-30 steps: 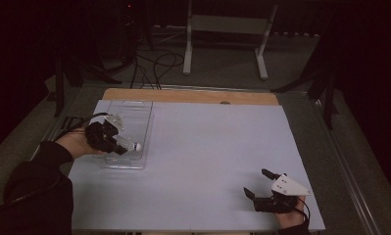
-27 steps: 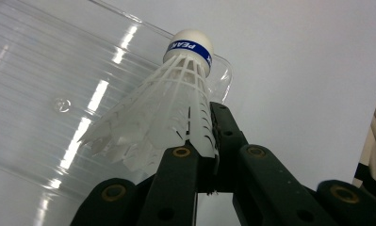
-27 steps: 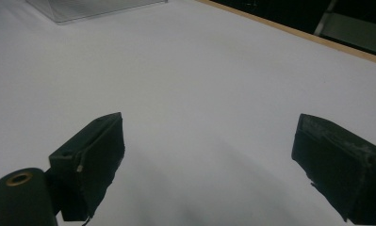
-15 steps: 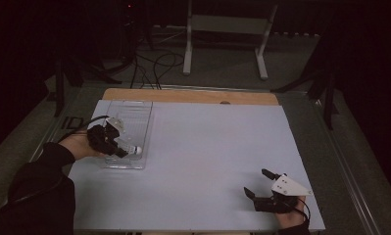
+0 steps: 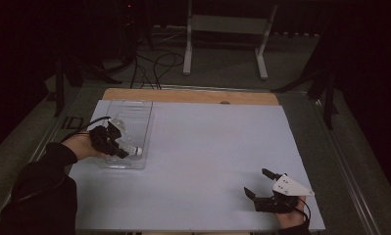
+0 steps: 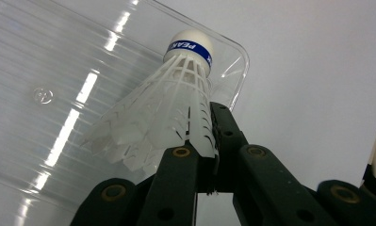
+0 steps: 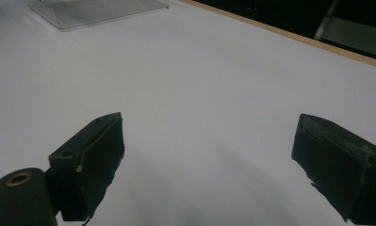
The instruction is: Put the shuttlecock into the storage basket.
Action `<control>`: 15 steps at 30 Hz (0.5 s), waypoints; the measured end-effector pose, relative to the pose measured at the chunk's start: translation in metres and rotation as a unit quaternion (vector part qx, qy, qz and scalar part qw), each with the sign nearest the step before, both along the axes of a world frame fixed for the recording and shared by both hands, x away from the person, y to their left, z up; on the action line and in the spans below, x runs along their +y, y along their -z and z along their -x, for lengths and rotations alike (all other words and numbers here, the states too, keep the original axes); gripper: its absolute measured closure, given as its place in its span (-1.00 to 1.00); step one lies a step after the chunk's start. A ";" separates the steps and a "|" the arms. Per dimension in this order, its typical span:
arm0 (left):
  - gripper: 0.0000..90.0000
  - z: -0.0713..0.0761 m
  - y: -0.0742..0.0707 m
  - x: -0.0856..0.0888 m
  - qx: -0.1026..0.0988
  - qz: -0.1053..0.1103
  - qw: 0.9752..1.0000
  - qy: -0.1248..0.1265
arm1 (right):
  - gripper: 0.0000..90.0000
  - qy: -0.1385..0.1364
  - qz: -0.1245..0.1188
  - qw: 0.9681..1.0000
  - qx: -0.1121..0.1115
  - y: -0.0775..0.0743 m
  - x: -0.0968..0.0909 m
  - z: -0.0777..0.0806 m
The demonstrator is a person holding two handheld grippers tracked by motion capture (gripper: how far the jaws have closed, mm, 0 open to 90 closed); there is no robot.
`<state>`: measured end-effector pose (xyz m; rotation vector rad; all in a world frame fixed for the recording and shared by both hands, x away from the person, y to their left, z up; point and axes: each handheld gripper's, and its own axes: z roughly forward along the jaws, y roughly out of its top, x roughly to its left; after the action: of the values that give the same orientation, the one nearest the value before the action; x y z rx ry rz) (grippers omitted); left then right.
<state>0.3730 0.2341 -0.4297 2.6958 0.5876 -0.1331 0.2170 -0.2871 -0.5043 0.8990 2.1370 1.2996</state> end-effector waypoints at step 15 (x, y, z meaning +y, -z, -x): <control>0.97 -0.003 0.006 -0.004 -0.001 -0.008 1.000 -0.008 | -0.78 -0.002 0.005 1.000 0.009 0.002 0.001 -0.001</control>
<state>0.3764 0.2302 -0.4360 2.7055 0.6115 -0.1224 0.2179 -0.2860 -0.5065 0.9059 2.1588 1.2868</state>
